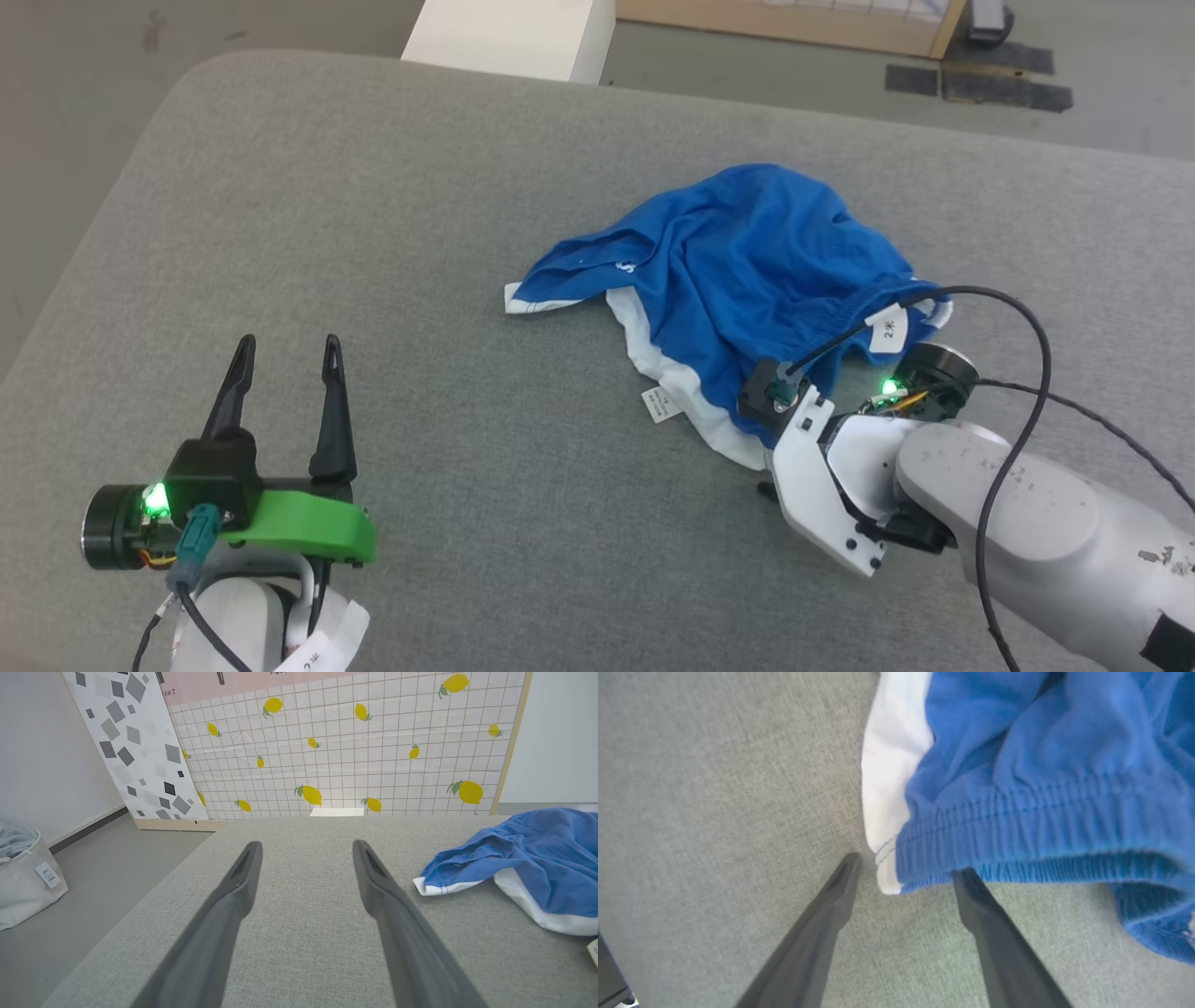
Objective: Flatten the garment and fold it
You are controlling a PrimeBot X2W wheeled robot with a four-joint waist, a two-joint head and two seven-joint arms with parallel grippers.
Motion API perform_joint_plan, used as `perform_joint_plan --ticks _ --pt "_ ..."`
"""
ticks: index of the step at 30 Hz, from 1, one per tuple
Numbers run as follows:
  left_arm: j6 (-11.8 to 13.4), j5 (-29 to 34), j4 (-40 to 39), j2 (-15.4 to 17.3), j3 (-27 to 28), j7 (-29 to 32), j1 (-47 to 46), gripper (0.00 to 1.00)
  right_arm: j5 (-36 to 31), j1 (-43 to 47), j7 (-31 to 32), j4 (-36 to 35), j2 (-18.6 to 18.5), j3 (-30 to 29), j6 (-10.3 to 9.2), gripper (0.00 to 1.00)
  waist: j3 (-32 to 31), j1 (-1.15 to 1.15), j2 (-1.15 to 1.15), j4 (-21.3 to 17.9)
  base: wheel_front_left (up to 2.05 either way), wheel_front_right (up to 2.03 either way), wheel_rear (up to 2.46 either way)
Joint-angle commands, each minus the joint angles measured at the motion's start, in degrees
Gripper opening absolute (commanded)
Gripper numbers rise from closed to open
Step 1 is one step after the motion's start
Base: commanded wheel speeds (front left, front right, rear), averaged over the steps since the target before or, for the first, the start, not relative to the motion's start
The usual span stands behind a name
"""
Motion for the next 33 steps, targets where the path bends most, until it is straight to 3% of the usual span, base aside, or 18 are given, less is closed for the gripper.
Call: perform_joint_plan --ticks 1,2,4,10,16,23,26,33 --pt "-0.33 0.69 0.17 -0.63 0.28 -0.2 -1.32 1.0 0.43 -0.74 -0.7 1.24 0.37 0.83 -0.09 1.0 1.29 0.0 0.0 1.15 0.0 0.0 0.0" --pt "-0.52 0.8 0.28 -0.94 0.35 -0.2 -1.53 1.0 0.58 -0.77 -1.23 1.99 0.59 1.39 -0.09 1.0 1.56 0.0 0.0 1.39 0.0 0.0 0.0" --pt "-0.82 1.01 0.53 -1.37 0.53 -0.2 -1.71 1.0 1.07 -0.6 -2.4 2.69 1.05 2.19 -0.09 0.0 1.85 0.0 0.0 1.59 0.0 0.0 0.0" --pt "-1.54 1.67 2.05 -1.92 1.31 -0.2 -1.13 1.0 1.47 -0.89 -6.63 2.62 1.11 3.29 -0.09 0.0 1.06 0.0 0.0 0.72 0.0 0.0 0.0" --pt "-2.63 3.32 3.66 -0.71 1.03 -0.2 -0.99 1.0 0.43 -1.11 -14.28 0.17 -1.34 2.86 -0.09 0.0 -1.34 0.0 0.0 -1.84 0.0 0.0 0.0" --pt "-6.51 3.79 10.19 5.0 -2.5 -0.04 -8.9 1.0 -0.47 0.78 -18.19 -4.51 -5.85 -0.96 -0.09 0.0 -2.61 0.0 0.0 -4.34 0.0 0.0 0.0" --pt "-7.51 0.31 14.89 7.84 -6.26 5.79 -14.84 1.0 -0.71 1.59 -18.34 -6.14 -6.52 -2.51 -0.09 0.0 -2.36 0.0 0.0 -5.09 0.0 0.0 0.0" --pt "-7.64 -19.58 17.25 19.96 -31.22 31.5 -29.9 1.0 -2.42 2.07 -18.18 -8.28 -6.01 -5.2 -0.09 0.0 -0.98 0.0 0.0 -6.62 0.0 0.0 0.0"
